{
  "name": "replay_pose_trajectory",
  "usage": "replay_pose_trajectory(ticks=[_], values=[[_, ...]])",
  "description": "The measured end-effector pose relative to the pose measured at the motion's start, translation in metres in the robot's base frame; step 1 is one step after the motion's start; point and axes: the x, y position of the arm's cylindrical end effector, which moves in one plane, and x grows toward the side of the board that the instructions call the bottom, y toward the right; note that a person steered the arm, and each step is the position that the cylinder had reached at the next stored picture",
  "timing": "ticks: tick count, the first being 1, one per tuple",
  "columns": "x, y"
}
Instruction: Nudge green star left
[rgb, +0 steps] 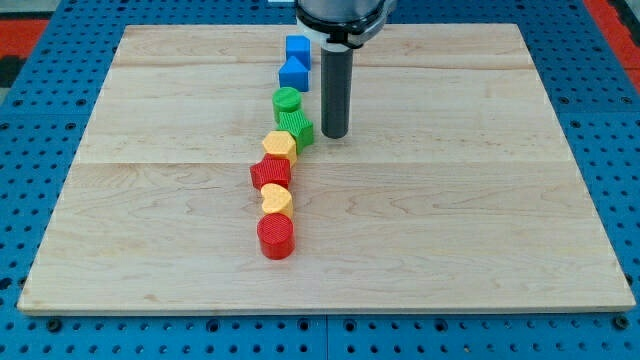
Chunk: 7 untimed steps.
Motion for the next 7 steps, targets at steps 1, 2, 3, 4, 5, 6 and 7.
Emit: replay_pose_trajectory(ticks=[1,2,3,4,5,6,7], values=[[0.0,-0.01],[0.0,-0.015],[0.0,-0.016],[-0.001,-0.014],[-0.006,-0.01],[-0.01,-0.01],[-0.011,-0.01]])
